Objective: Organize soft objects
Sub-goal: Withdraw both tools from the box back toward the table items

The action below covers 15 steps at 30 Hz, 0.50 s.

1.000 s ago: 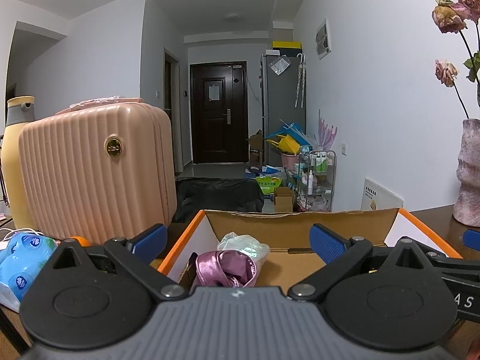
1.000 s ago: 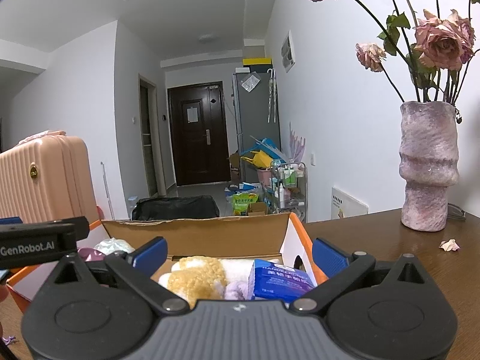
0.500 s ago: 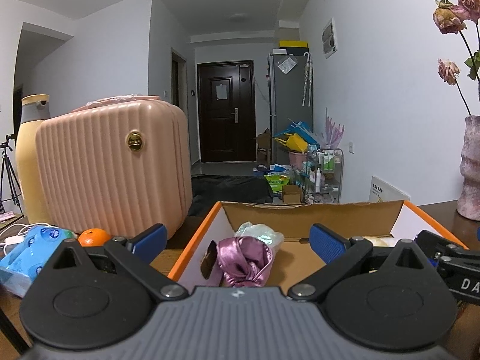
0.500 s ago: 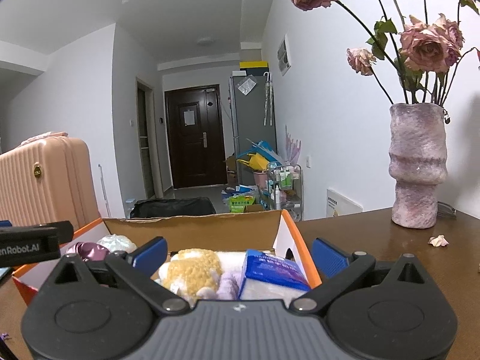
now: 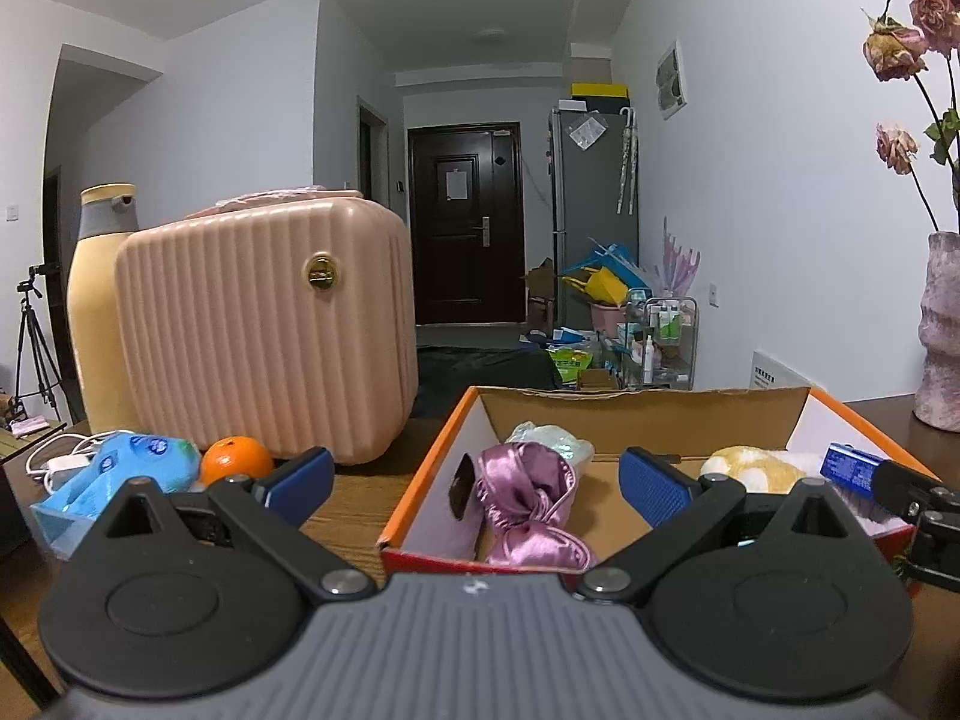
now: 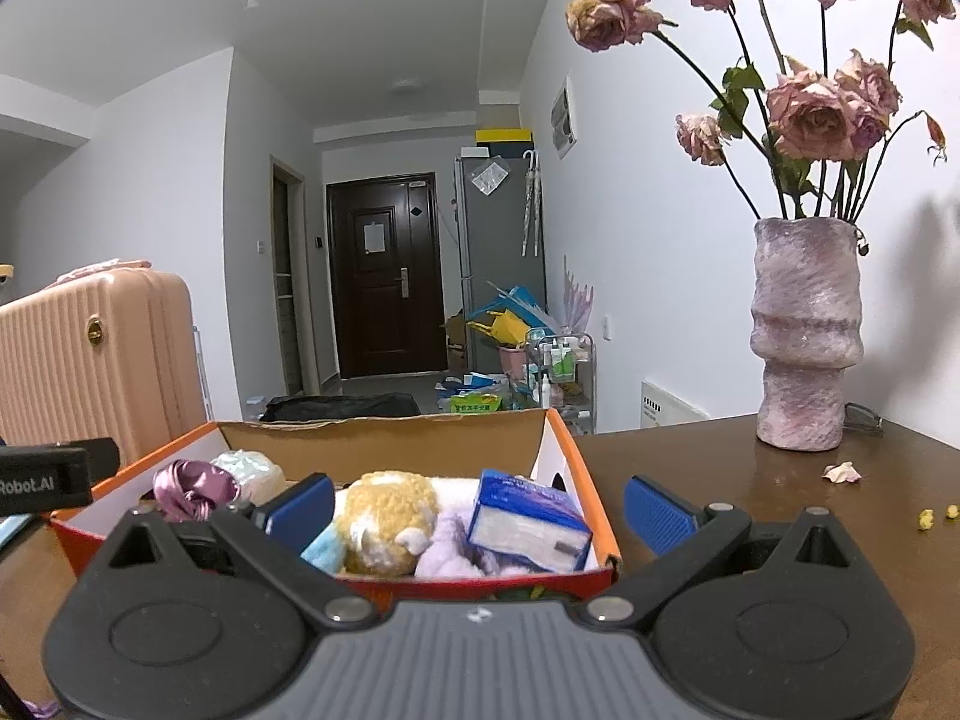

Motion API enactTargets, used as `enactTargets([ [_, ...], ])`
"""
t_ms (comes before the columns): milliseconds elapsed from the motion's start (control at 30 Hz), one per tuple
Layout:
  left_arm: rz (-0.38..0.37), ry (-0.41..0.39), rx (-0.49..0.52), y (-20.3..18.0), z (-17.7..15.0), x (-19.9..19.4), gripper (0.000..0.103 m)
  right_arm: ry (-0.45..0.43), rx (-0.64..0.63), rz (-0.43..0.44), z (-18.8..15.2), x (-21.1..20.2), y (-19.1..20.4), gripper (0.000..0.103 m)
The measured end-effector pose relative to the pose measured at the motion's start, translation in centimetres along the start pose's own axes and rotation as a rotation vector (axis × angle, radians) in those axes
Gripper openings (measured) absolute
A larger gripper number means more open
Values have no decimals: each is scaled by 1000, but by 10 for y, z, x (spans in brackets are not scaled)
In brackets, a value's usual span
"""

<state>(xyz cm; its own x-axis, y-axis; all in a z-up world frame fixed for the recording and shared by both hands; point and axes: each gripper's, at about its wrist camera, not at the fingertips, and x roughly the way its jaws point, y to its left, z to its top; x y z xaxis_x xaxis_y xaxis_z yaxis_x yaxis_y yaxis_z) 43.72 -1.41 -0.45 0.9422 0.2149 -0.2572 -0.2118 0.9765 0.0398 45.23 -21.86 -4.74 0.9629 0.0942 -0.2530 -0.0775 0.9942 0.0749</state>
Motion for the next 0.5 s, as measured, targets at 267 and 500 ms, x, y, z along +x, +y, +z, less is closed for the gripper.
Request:
enactTargets([
  [267, -9, -12, -30, 13, 4, -28, 103, -10, -12, 2, -6, -27, 3, 103],
  [500, -56, -23, -54, 24, 14, -59, 103, -11, -21, 10, -10, -47, 4, 103],
])
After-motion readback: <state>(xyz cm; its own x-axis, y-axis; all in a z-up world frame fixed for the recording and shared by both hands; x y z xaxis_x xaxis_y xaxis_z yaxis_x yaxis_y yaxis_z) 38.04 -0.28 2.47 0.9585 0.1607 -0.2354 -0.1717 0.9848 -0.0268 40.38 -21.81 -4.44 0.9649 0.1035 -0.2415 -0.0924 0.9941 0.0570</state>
